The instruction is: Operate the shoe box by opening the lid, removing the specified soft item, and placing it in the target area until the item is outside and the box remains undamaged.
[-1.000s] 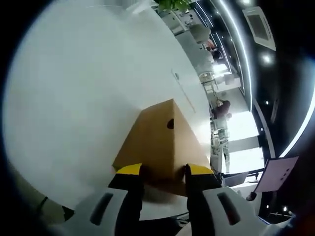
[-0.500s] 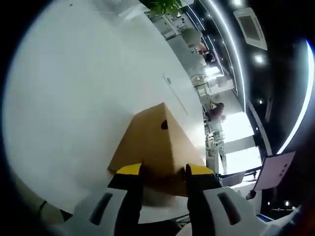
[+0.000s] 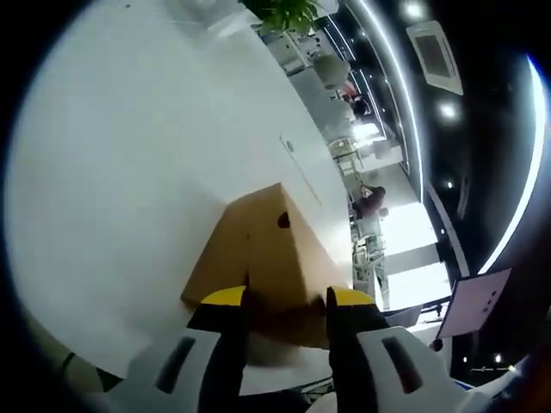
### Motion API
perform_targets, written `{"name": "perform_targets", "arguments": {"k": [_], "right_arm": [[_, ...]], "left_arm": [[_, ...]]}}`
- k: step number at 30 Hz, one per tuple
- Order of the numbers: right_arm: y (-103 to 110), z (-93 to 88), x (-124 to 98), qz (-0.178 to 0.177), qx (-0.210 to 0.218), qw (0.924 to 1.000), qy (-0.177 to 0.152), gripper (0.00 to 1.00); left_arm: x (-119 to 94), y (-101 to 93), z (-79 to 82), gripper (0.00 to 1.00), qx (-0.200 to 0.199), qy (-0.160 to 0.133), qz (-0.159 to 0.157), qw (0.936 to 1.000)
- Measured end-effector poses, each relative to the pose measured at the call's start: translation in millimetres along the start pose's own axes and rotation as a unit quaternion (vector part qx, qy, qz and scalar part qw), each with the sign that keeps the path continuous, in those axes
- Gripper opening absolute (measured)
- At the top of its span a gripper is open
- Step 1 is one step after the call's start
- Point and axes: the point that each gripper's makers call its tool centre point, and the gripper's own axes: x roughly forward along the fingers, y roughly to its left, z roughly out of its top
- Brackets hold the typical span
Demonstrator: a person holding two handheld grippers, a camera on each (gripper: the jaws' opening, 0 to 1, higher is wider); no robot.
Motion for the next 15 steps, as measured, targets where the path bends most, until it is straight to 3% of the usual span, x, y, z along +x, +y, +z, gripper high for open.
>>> {"name": "perform_targets", "arguments": {"k": [15], "right_arm": [[-0.6,1.0,-1.9,0.004,-0.004,0.9998,-0.018,0.31]], "left_arm": [[1.1,1.5,0.2,0.36,0.004,0.0,-0.005,1.0]]}}
